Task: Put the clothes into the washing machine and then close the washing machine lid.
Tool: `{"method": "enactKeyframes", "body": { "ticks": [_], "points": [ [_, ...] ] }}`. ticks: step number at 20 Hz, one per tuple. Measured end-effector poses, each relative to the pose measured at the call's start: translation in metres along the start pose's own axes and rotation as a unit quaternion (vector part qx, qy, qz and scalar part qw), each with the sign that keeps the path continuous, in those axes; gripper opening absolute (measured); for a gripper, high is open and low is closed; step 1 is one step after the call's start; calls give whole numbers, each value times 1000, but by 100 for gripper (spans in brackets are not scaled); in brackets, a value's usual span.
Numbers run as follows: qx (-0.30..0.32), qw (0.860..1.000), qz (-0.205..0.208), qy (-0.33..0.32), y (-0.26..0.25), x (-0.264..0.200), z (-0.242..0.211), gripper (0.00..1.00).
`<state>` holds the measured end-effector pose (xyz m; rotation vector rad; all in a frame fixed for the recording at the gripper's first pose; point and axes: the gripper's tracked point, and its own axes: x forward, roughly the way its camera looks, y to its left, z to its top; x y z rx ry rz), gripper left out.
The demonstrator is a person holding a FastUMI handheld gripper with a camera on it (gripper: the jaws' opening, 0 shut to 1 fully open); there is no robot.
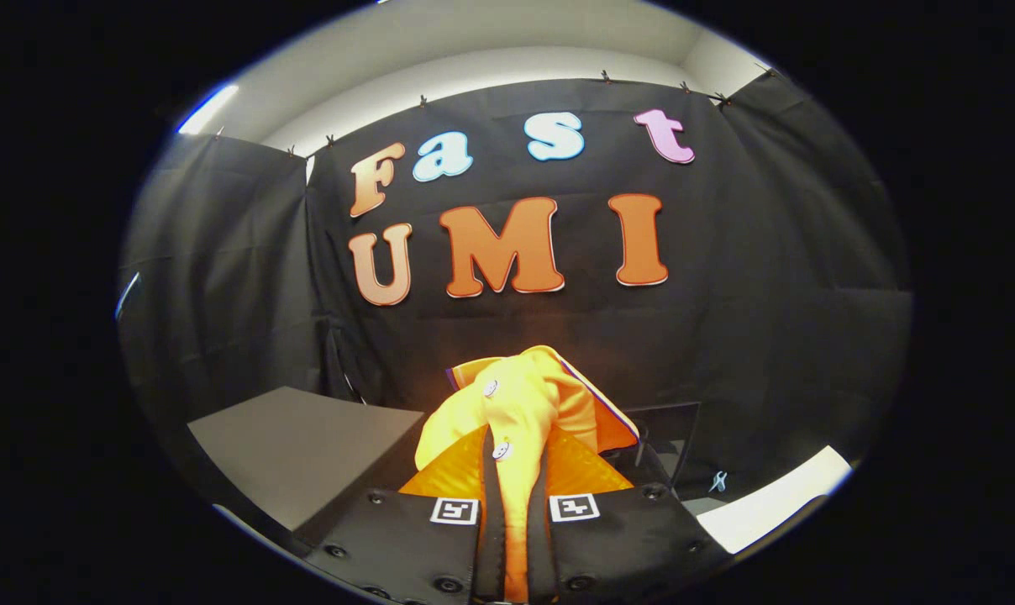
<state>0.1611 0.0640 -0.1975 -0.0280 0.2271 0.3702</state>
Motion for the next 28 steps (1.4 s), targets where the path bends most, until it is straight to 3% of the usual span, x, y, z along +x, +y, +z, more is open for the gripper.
{"method": "enactKeyframes", "body": {
  "ticks": [6,14,22,28],
  "points": [
    [-4,998,14,65,-30,-2,-66,17],
    [24,985,-1,169,-34,31,-178,18],
    [26,966,-20,257,-60,85,-256,18],
    [16,942,-25,333,-63,119,-320,18]
  ]
}}
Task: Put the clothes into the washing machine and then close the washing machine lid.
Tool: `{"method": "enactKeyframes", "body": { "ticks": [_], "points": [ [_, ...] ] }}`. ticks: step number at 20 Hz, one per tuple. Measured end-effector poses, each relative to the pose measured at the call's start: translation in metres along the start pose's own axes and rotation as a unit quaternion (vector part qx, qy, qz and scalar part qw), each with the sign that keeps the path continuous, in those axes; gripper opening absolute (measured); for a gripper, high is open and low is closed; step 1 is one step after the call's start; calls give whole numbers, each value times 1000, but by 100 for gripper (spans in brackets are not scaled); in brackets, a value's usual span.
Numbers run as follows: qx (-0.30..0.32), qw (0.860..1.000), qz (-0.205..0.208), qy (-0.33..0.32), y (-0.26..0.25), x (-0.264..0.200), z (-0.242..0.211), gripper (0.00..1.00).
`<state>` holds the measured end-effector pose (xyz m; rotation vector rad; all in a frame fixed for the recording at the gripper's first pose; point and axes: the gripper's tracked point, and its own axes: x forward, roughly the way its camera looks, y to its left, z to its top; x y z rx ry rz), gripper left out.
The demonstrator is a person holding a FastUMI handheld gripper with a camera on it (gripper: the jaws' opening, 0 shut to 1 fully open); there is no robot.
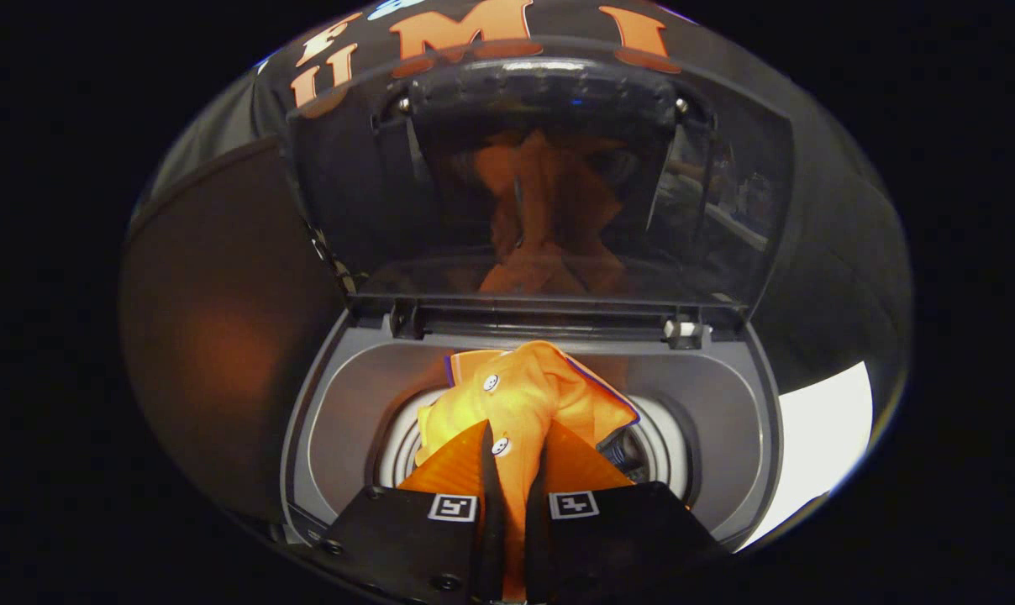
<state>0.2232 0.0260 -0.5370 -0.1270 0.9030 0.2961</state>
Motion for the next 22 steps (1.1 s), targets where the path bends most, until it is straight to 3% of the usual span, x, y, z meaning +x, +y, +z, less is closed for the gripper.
{"method": "enactKeyframes", "body": {
  "ticks": [6,13,15,21,22],
  "points": [
    [28,997,-20,69,-6,38,-38,18],
    [46,992,-32,112,-19,50,-56,21],
    [49,993,-29,106,-19,50,-52,29],
    [37,996,-38,72,-22,36,-38,99],
    [35,997,-37,62,-22,31,-35,99]
  ]
}}
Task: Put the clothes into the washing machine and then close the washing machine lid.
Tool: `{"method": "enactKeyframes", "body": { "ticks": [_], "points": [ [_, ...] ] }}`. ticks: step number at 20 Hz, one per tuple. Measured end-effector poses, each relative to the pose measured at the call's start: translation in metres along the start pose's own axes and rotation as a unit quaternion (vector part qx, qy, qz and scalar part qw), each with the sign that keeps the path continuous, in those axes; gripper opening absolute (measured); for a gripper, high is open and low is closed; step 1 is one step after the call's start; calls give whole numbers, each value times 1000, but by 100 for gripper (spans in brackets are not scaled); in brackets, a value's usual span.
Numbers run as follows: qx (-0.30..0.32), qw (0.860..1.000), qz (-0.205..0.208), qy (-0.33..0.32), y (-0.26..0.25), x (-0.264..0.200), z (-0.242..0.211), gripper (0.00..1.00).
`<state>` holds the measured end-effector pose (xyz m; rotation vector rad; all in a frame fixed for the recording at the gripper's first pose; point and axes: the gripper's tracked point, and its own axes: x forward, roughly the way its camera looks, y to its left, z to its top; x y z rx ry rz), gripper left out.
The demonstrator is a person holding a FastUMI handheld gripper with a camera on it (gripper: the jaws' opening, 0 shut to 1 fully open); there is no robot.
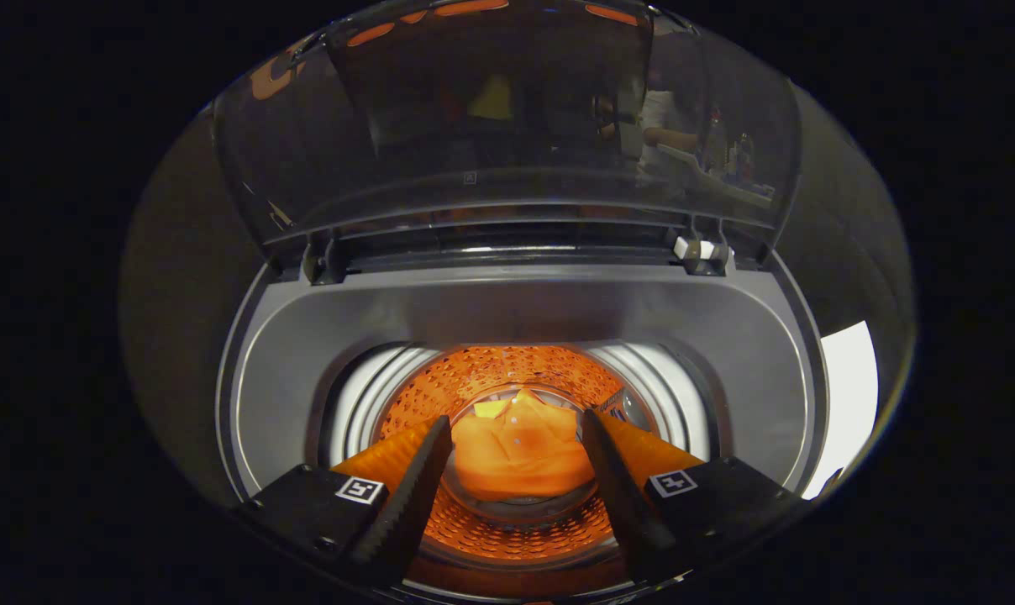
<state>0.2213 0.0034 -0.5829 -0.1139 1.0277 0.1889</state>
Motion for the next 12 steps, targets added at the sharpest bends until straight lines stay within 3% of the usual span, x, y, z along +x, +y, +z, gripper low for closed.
{"method": "enactKeyframes", "body": {
  "ticks": [5,12],
  "points": [
    [14,994,6,-107,3,-58,46,99],
    [18,960,18,-278,-2,-191,146,99]
  ]
}}
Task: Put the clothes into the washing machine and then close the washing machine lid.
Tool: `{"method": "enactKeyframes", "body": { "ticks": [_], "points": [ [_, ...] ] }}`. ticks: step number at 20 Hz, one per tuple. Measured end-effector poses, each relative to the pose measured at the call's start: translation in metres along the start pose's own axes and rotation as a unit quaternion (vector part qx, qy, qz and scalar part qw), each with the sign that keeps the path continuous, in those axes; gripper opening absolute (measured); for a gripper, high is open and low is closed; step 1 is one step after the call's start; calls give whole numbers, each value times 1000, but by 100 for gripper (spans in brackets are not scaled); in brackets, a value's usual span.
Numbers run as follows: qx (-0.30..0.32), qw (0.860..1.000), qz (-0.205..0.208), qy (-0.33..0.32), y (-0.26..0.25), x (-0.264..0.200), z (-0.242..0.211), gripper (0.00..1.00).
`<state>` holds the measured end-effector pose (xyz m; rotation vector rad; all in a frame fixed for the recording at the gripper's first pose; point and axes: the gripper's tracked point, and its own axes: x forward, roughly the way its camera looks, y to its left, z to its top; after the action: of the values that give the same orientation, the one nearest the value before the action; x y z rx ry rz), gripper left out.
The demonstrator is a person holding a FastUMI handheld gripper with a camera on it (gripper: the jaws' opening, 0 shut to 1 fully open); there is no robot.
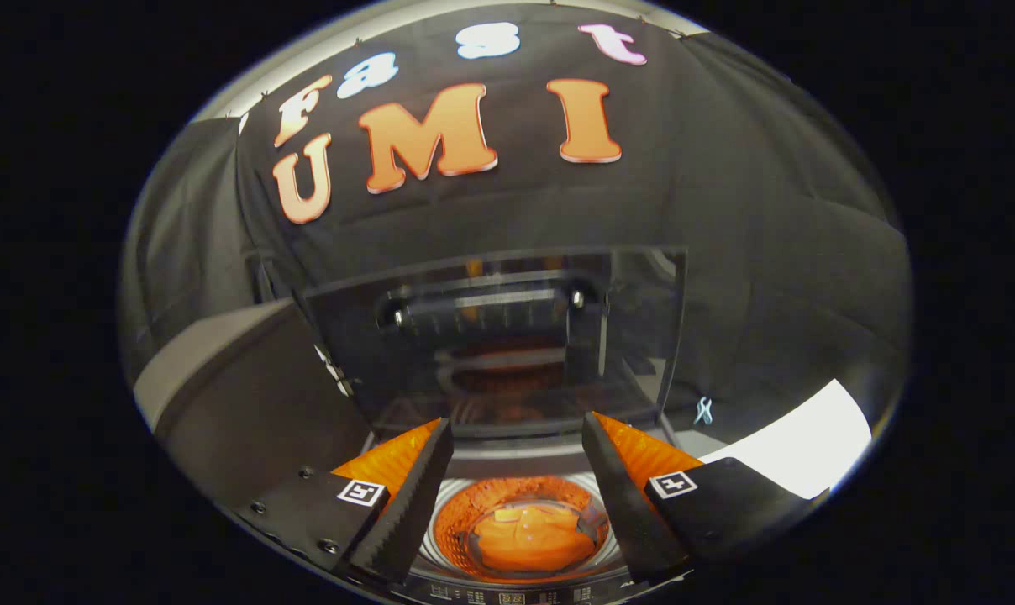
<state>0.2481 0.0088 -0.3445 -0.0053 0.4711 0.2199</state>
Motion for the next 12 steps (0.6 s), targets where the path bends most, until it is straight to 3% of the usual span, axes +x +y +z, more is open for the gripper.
{"method": "enactKeyframes", "body": {
  "ticks": [6,12],
  "points": [
    [-35,997,9,-71,9,-17,84,98],
    [-28,996,20,-88,15,23,131,98]
  ]
}}
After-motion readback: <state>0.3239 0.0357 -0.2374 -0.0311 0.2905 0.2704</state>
